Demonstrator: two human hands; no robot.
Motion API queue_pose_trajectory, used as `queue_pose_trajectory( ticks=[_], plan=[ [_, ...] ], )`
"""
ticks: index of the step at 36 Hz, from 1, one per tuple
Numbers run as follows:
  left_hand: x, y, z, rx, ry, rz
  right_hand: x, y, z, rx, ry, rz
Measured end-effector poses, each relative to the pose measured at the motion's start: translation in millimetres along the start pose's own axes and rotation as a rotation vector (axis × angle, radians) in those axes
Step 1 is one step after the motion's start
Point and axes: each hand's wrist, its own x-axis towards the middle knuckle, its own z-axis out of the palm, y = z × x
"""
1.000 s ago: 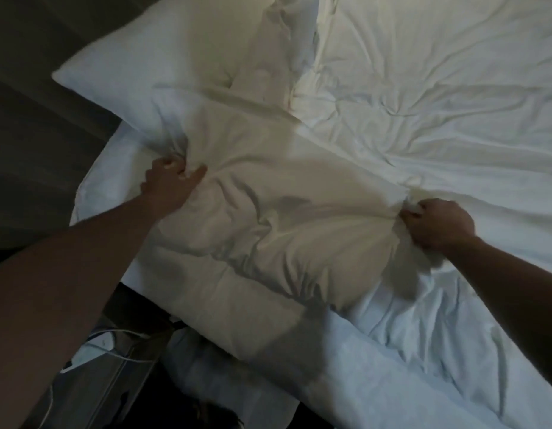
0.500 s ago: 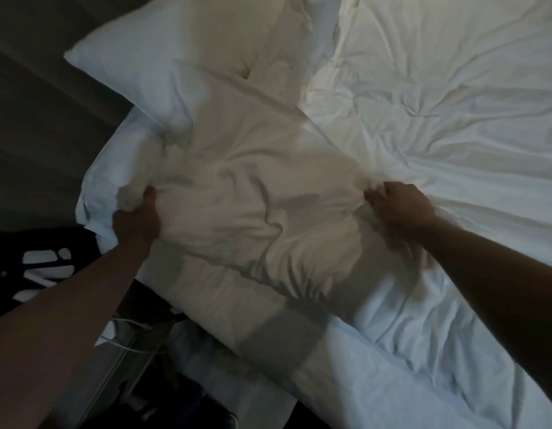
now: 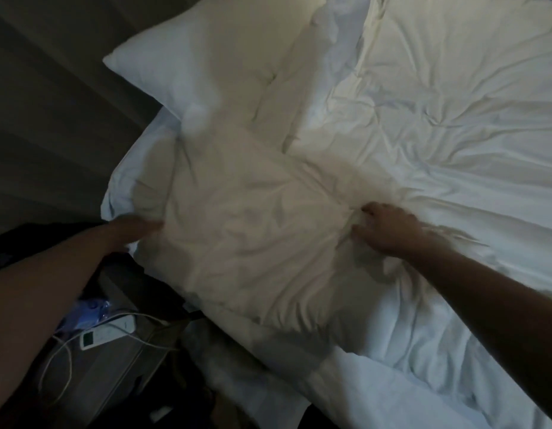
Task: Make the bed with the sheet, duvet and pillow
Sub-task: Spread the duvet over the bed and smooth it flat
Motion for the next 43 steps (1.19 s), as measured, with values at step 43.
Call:
queue_pose_trajectory(
  ticks=[43],
  plan=[
    [1, 173, 8, -0.426, 0.438, 0.451, -9, 64, -58, 0.267, 0.416, 0.249]
  ],
)
